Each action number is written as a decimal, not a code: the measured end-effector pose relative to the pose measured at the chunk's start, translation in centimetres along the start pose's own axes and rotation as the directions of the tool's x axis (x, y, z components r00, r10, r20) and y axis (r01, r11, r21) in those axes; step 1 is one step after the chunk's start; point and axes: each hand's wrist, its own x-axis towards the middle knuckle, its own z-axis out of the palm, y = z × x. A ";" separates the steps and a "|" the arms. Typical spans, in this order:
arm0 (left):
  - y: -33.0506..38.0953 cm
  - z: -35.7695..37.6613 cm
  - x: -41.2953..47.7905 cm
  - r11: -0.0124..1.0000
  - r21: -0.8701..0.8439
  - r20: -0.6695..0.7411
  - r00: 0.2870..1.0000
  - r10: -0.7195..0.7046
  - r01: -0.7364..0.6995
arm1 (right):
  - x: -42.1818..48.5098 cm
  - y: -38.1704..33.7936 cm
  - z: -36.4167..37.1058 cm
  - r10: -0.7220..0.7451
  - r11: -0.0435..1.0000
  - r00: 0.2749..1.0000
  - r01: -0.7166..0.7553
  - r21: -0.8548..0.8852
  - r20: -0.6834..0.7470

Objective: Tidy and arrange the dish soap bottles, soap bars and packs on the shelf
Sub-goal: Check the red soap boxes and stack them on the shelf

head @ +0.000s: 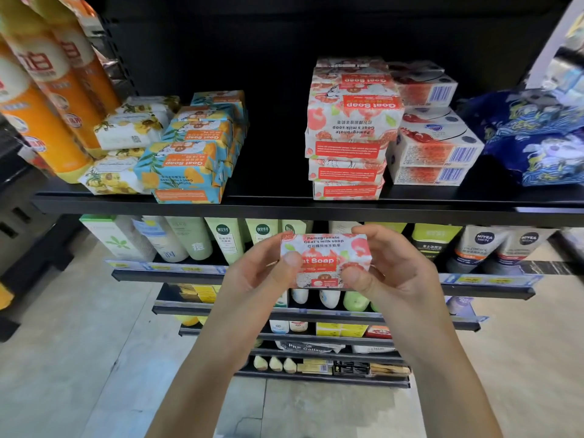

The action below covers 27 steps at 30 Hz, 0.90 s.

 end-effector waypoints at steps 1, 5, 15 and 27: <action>0.0 0.0 -0.1 1.000 -0.014 0.014 1.000 -0.012 0.012 | 0.0 0.0 -0.1 -0.015 1.000 1.000 0.015 0.006 0.010; 0.1 0.0 -0.3 0.997 -0.066 0.025 0.999 -0.042 0.044 | -0.1 0.1 -0.3 -0.061 0.998 0.998 0.060 0.028 0.035; -0.1 -0.1 -0.5 0.986 -0.158 -0.057 0.996 -0.063 0.053 | -0.5 -0.1 0.0 0.023 0.998 0.998 -0.019 -0.063 0.051; -0.2 -0.3 -1.1 0.994 -0.110 -0.034 0.999 -0.027 0.023 | -1.1 -0.7 0.8 0.239 0.968 0.969 -0.243 -0.055 -0.065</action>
